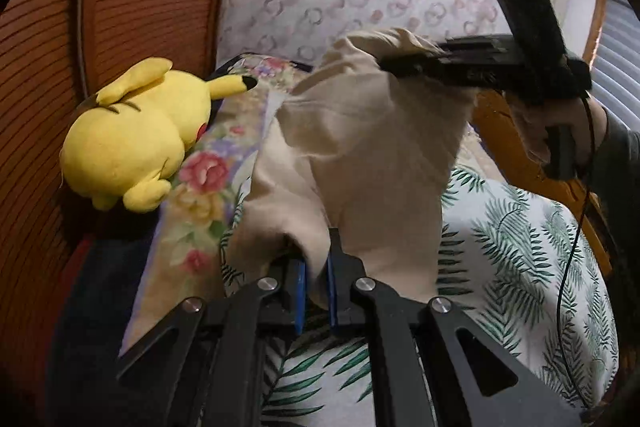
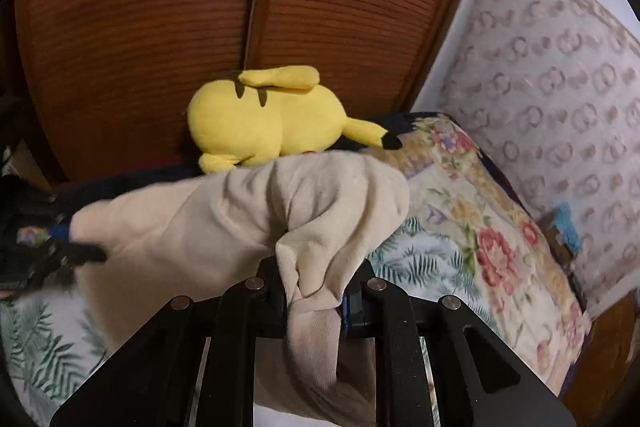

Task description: Fold small clothes

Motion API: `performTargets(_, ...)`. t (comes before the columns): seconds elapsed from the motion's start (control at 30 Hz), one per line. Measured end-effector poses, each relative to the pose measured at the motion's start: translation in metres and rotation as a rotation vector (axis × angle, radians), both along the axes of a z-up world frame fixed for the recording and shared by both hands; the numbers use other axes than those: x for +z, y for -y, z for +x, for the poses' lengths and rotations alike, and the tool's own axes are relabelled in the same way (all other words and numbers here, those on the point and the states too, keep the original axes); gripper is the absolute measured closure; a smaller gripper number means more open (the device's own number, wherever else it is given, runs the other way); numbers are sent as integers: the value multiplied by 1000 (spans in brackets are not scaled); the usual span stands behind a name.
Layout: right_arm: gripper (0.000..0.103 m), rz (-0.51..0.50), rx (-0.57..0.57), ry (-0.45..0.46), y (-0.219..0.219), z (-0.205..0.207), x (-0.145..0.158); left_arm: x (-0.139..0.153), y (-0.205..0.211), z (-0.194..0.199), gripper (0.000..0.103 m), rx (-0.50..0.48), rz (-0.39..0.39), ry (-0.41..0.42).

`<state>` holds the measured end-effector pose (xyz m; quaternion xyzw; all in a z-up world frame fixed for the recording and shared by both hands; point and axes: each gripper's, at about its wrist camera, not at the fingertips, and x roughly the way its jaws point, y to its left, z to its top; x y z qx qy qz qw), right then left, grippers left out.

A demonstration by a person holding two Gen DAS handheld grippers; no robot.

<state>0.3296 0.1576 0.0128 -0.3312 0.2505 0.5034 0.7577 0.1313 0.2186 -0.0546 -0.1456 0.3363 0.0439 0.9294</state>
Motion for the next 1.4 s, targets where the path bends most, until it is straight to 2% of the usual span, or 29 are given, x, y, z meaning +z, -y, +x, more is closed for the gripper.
performTargets(0.2,86,20,3,-54,-22,17,-21,-4,0,-2,98,24,28,-25)
performTargets(0.27,79,30,-56,-61,-26,23,-23,-5,-1,-2,95,29,33,-32)
performTargets(0.33,59,54,-123,-60,-25,30,-21,-4,0,-3,91,29,42,-33)
performTargets(0.4,52,73,-190,-68,-17,37,-17,0,1,-6,85,34,63,-28)
performTargets(0.53,52,118,-240,-80,9,32,-6,13,5,-16,60,36,95,4)
performTargets(0.63,52,159,-280,-102,38,18,0,25,13,-24,49,27,127,33)
performTargets(0.87,51,239,-416,-126,124,-41,7,52,48,-35,48,-28,175,87)
performTargets(1.03,29,282,-499,-146,183,-82,3,64,84,-40,48,-70,209,112)
performTargets(1.13,27,308,-557,-151,217,-105,1,66,103,-42,48,-102,194,119)
performTargets(1.4,26,369,-708,-85,291,-161,16,76,152,-46,48,-166,225,137)
